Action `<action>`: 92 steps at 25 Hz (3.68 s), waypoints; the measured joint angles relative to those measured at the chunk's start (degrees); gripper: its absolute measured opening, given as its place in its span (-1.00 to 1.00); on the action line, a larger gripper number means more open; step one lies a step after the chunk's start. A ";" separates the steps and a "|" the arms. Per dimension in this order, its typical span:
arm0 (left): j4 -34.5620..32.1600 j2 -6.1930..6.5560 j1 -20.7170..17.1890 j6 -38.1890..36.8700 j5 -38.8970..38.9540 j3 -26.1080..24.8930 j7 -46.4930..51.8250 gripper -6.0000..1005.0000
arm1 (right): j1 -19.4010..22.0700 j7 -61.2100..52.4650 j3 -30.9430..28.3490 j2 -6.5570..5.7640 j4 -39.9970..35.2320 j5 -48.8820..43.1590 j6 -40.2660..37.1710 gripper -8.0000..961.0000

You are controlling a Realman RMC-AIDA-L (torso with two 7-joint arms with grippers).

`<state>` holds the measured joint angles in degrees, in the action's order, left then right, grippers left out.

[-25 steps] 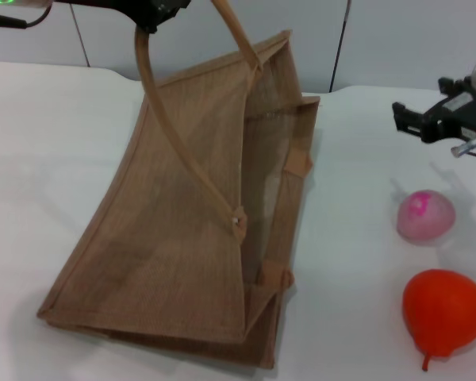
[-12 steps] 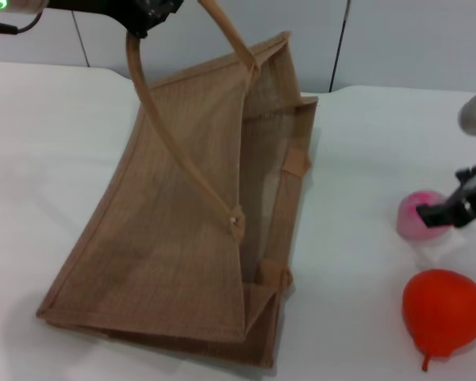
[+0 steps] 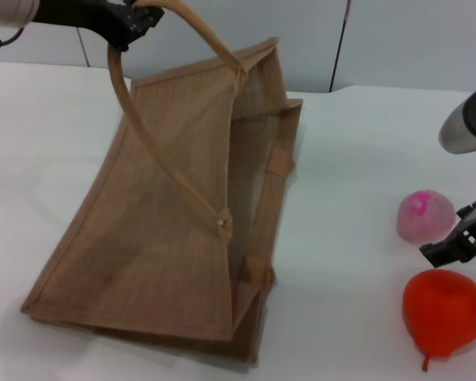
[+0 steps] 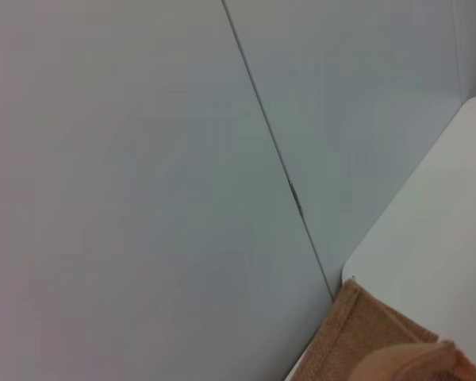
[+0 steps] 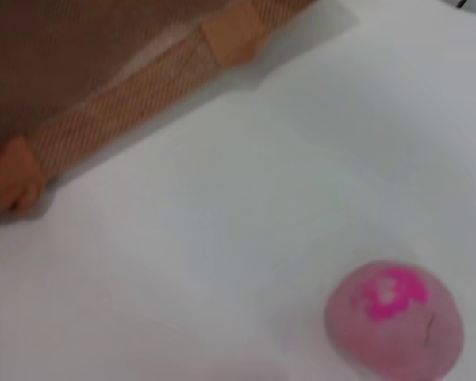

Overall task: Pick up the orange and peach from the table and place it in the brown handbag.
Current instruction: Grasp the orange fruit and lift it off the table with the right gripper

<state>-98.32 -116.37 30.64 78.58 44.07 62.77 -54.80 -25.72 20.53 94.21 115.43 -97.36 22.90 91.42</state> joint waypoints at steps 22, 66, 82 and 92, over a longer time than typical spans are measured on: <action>-0.82 0.01 -4.15 -0.45 -4.18 -0.57 1.71 -0.75 | -2.88 -2.51 3.64 -0.02 2.39 2.18 9.94 0.65; 1.60 -0.15 -4.99 -3.17 -4.26 -0.72 2.33 -0.75 | -7.57 -1.99 3.71 -0.68 8.39 -0.39 7.81 -0.18; 3.44 -0.03 -5.00 -3.56 -4.27 -0.72 2.31 -0.75 | -7.27 -0.83 3.38 -0.79 5.82 0.53 10.10 -0.78; 3.84 0.01 -5.05 -3.64 -4.70 -0.72 2.25 -0.75 | -7.57 -1.14 4.69 -0.45 0.11 1.77 14.23 -0.74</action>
<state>-94.48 -116.36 25.59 74.94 39.37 62.05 -52.55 -33.28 19.38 98.90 114.97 -97.25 24.67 105.65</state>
